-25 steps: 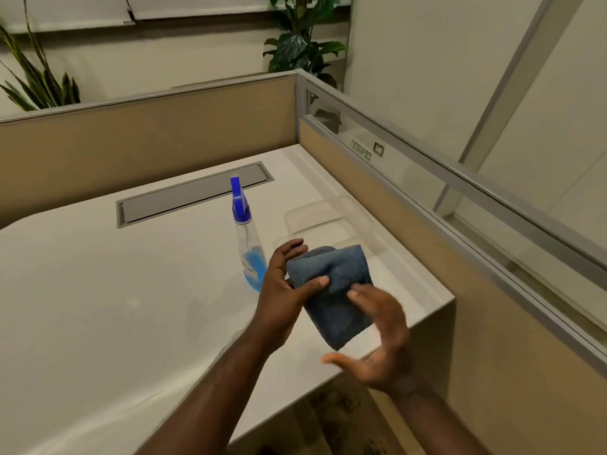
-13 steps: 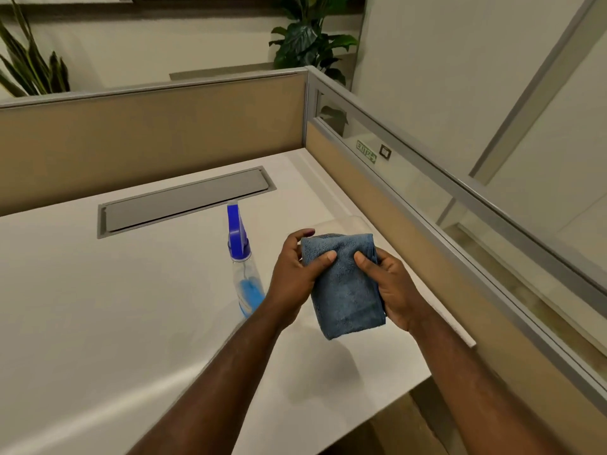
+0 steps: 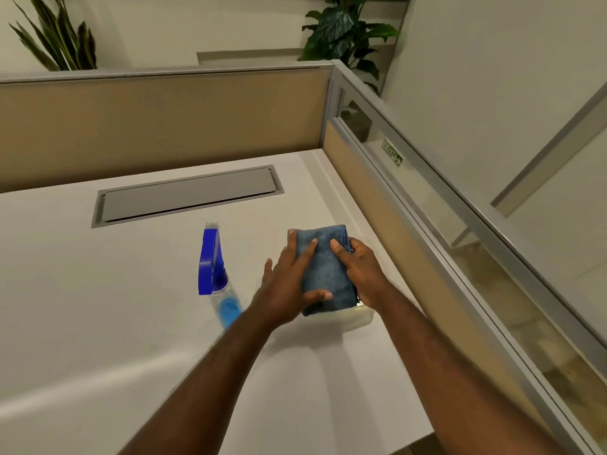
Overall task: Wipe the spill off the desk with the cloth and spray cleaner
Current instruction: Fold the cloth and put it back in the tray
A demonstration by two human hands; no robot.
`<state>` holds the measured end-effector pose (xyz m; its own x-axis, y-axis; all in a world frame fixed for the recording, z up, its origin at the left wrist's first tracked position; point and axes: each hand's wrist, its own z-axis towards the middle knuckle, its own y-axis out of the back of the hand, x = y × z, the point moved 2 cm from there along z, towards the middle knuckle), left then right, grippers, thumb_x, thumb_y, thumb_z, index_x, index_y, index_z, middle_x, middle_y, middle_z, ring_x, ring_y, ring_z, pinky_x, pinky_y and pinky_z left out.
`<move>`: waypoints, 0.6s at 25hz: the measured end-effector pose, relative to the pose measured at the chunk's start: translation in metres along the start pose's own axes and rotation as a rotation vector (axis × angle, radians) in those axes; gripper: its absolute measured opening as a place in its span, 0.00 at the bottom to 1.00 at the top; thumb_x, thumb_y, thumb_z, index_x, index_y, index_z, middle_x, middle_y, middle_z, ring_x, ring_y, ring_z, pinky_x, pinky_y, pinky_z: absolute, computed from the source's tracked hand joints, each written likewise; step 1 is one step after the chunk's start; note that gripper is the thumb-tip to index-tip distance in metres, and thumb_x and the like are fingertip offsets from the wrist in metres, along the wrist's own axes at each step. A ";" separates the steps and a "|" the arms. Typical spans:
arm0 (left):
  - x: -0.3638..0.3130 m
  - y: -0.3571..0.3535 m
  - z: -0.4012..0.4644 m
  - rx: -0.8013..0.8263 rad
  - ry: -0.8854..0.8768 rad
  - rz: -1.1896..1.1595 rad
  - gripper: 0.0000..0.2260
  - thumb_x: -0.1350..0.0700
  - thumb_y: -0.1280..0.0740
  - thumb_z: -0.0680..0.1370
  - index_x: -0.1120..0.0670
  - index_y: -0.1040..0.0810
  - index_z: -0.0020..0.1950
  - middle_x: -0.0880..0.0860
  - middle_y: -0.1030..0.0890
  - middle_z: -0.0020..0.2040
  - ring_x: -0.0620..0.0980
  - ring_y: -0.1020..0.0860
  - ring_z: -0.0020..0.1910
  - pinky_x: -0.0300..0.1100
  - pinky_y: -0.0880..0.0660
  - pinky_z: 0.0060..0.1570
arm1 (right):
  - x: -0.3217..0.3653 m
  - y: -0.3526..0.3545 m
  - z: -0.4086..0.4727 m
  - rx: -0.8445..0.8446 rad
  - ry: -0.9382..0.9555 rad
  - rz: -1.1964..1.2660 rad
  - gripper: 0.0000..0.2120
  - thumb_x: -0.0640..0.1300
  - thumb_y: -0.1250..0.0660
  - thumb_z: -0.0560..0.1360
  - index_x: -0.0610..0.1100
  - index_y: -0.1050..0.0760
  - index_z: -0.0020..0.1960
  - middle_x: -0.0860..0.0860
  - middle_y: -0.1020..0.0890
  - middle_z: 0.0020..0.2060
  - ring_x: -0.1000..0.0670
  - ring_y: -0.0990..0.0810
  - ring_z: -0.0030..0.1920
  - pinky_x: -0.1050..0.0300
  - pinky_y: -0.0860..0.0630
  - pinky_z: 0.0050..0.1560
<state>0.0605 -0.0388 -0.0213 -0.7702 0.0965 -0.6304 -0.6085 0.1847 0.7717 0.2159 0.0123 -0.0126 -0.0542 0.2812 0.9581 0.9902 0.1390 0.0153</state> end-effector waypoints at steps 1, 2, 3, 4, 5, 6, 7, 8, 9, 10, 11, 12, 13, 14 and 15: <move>0.004 -0.004 0.002 0.009 0.023 0.056 0.43 0.35 0.35 0.73 0.43 0.58 0.78 0.51 0.63 0.80 0.56 0.48 0.78 0.59 0.56 0.74 | -0.004 0.001 0.006 0.036 -0.034 -0.006 0.17 0.51 0.34 0.77 0.39 0.24 0.59 0.39 0.17 0.54 0.39 0.18 0.54 0.37 0.22 0.58; 0.007 -0.008 0.003 0.014 0.044 0.101 0.42 0.36 0.35 0.74 0.43 0.58 0.78 0.51 0.63 0.80 0.56 0.49 0.78 0.59 0.57 0.73 | -0.008 0.002 0.012 0.078 -0.075 0.003 0.17 0.50 0.34 0.78 0.38 0.24 0.59 0.39 0.17 0.54 0.39 0.18 0.55 0.37 0.23 0.59; 0.010 -0.012 0.005 0.023 0.067 0.133 0.41 0.37 0.36 0.74 0.43 0.58 0.78 0.50 0.63 0.80 0.56 0.50 0.78 0.60 0.57 0.73 | -0.014 0.003 0.017 0.123 -0.124 0.026 0.17 0.50 0.35 0.78 0.38 0.25 0.60 0.39 0.17 0.55 0.39 0.18 0.56 0.38 0.23 0.60; 0.013 -0.016 0.005 0.038 0.088 0.150 0.40 0.37 0.36 0.75 0.42 0.58 0.78 0.49 0.63 0.80 0.56 0.51 0.78 0.61 0.57 0.73 | -0.019 0.004 0.021 0.163 -0.169 0.046 0.17 0.50 0.36 0.79 0.38 0.25 0.61 0.39 0.18 0.56 0.40 0.18 0.57 0.39 0.24 0.61; 0.014 -0.018 0.006 0.052 0.107 0.160 0.39 0.38 0.36 0.76 0.41 0.58 0.78 0.48 0.64 0.79 0.56 0.52 0.78 0.62 0.57 0.73 | -0.024 0.005 0.024 0.194 -0.205 0.055 0.17 0.50 0.36 0.79 0.39 0.25 0.61 0.40 0.18 0.56 0.40 0.18 0.57 0.40 0.24 0.61; 0.014 -0.019 0.006 0.064 0.124 0.176 0.38 0.37 0.37 0.76 0.40 0.57 0.78 0.47 0.65 0.79 0.57 0.53 0.79 0.63 0.57 0.73 | -0.028 0.006 0.027 0.220 -0.227 0.052 0.17 0.49 0.37 0.79 0.39 0.25 0.62 0.40 0.18 0.57 0.41 0.19 0.57 0.41 0.24 0.62; 0.014 -0.020 0.007 0.071 0.136 0.208 0.37 0.37 0.38 0.76 0.40 0.57 0.78 0.46 0.65 0.79 0.57 0.53 0.79 0.64 0.57 0.72 | -0.030 0.007 0.030 0.245 -0.238 0.047 0.17 0.49 0.37 0.80 0.39 0.25 0.63 0.40 0.18 0.57 0.41 0.19 0.57 0.42 0.24 0.62; 0.013 -0.019 0.007 0.077 0.148 0.256 0.36 0.36 0.39 0.76 0.40 0.57 0.78 0.45 0.65 0.79 0.58 0.54 0.78 0.64 0.57 0.72 | -0.032 0.007 0.033 0.266 -0.244 0.041 0.16 0.48 0.37 0.80 0.39 0.25 0.63 0.41 0.18 0.57 0.41 0.19 0.58 0.43 0.24 0.62; 0.012 -0.018 0.008 0.084 0.162 0.312 0.35 0.35 0.41 0.77 0.40 0.56 0.78 0.44 0.64 0.79 0.58 0.55 0.78 0.65 0.57 0.72 | -0.033 0.007 0.036 0.281 -0.244 0.030 0.16 0.47 0.37 0.80 0.39 0.26 0.63 0.41 0.18 0.57 0.42 0.19 0.57 0.43 0.23 0.61; 0.011 -0.017 0.008 0.088 0.176 0.374 0.34 0.35 0.42 0.77 0.40 0.56 0.78 0.44 0.64 0.79 0.58 0.56 0.78 0.65 0.57 0.72 | -0.035 0.006 0.039 0.287 -0.245 0.012 0.15 0.46 0.38 0.80 0.39 0.25 0.63 0.40 0.18 0.57 0.42 0.19 0.57 0.45 0.23 0.60; 0.010 -0.016 0.008 0.092 0.186 0.439 0.32 0.36 0.44 0.78 0.40 0.55 0.78 0.45 0.63 0.79 0.58 0.56 0.78 0.66 0.58 0.71 | -0.036 0.006 0.042 0.285 -0.249 -0.009 0.14 0.45 0.38 0.81 0.39 0.25 0.62 0.40 0.18 0.57 0.42 0.18 0.57 0.47 0.22 0.59; 0.008 -0.016 0.008 0.095 0.191 0.500 0.30 0.38 0.45 0.79 0.40 0.54 0.78 0.45 0.62 0.79 0.58 0.57 0.78 0.67 0.59 0.71 | -0.038 0.005 0.045 0.273 -0.257 -0.039 0.12 0.44 0.38 0.81 0.39 0.24 0.60 0.40 0.18 0.56 0.42 0.18 0.56 0.49 0.21 0.57; 0.007 -0.017 0.008 0.104 0.194 0.553 0.29 0.39 0.45 0.80 0.40 0.53 0.78 0.46 0.62 0.80 0.59 0.58 0.78 0.68 0.61 0.70 | -0.040 0.005 0.047 0.251 -0.268 -0.077 0.11 0.43 0.38 0.80 0.39 0.24 0.58 0.39 0.18 0.56 0.42 0.18 0.55 0.50 0.20 0.55; 0.006 -0.018 0.008 0.121 0.197 0.593 0.28 0.41 0.46 0.80 0.41 0.52 0.78 0.46 0.61 0.80 0.58 0.60 0.78 0.68 0.64 0.69 | -0.043 0.005 0.049 0.221 -0.280 -0.127 0.11 0.43 0.37 0.80 0.38 0.23 0.57 0.38 0.18 0.56 0.41 0.18 0.55 0.48 0.20 0.56; 0.005 -0.019 0.007 0.145 0.205 0.622 0.27 0.41 0.46 0.80 0.41 0.51 0.77 0.46 0.60 0.80 0.58 0.61 0.78 0.69 0.66 0.68 | -0.047 0.004 0.050 0.187 -0.286 -0.190 0.11 0.43 0.36 0.79 0.37 0.23 0.56 0.37 0.18 0.55 0.40 0.18 0.54 0.47 0.21 0.57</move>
<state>0.0696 -0.0347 -0.0403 -0.9986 0.0427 -0.0322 -0.0187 0.2852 0.9583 0.2157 0.0474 -0.0720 -0.2940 0.4833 0.8247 0.9200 0.3769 0.1071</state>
